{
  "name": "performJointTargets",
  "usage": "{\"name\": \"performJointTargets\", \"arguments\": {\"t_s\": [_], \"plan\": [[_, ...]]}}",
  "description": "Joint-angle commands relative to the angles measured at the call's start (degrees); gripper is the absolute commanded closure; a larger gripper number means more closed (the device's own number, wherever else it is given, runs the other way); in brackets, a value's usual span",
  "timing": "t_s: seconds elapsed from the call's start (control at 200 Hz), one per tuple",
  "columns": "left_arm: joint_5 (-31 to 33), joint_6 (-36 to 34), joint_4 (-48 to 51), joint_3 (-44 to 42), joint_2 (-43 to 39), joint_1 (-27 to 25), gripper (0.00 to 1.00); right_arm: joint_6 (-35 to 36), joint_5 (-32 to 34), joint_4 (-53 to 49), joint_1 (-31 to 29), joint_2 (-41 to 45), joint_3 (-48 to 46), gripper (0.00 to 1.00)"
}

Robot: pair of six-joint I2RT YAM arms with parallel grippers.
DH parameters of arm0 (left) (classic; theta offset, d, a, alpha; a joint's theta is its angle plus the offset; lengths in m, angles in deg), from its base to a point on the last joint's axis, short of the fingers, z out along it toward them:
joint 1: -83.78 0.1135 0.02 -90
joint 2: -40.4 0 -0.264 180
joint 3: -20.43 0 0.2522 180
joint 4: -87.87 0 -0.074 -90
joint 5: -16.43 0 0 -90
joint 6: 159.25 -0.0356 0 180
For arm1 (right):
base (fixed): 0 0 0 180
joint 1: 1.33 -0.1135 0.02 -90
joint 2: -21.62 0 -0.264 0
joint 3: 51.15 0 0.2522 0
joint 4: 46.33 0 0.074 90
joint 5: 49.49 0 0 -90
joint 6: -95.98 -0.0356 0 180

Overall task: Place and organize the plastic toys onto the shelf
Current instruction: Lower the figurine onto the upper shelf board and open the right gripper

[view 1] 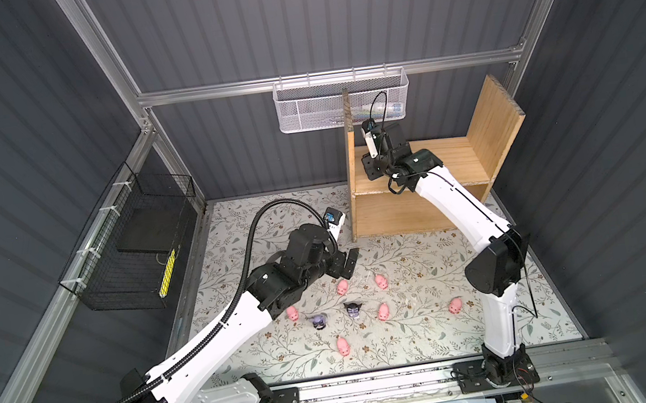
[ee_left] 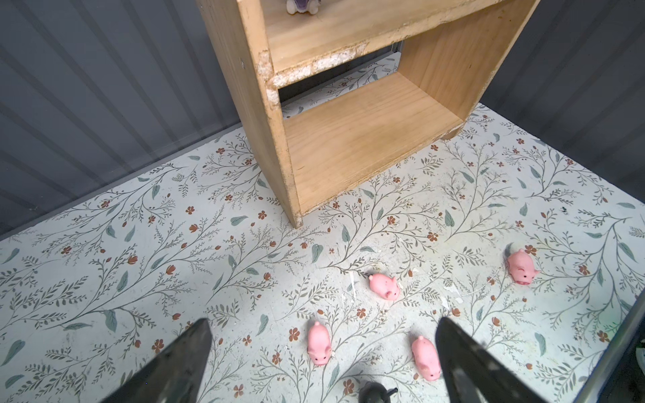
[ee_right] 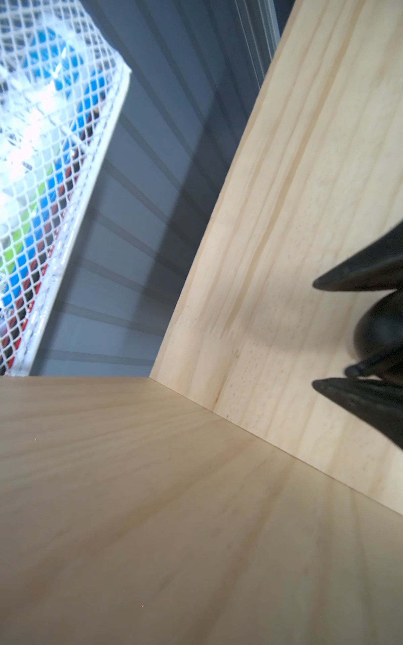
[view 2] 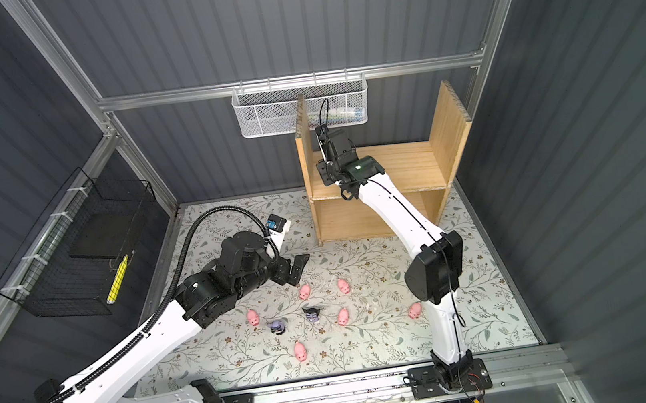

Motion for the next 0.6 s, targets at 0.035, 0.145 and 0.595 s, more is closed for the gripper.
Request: {"name": "performJointTargets", "arguments": {"t_s": [0.035, 0.145, 0.595], "plan": [[1.11, -1.76, 0.60, -0.13, 0.13, -0.25, 0.00, 3.54, -1.46, 0.53, 0.48, -0.64, 1.59, 0.68], [1.29, -1.99, 0.67, 0.00, 0.18, -0.25, 0.00, 4.63, -2.65, 0.30, 0.79, -0.73, 1.76, 0.67], [1.86, -2.16, 0.88, 0.81, 0.94, -0.24, 0.00, 3.88, -3.64, 0.13, 1.70, -0.34, 1.51, 0.59]]}}
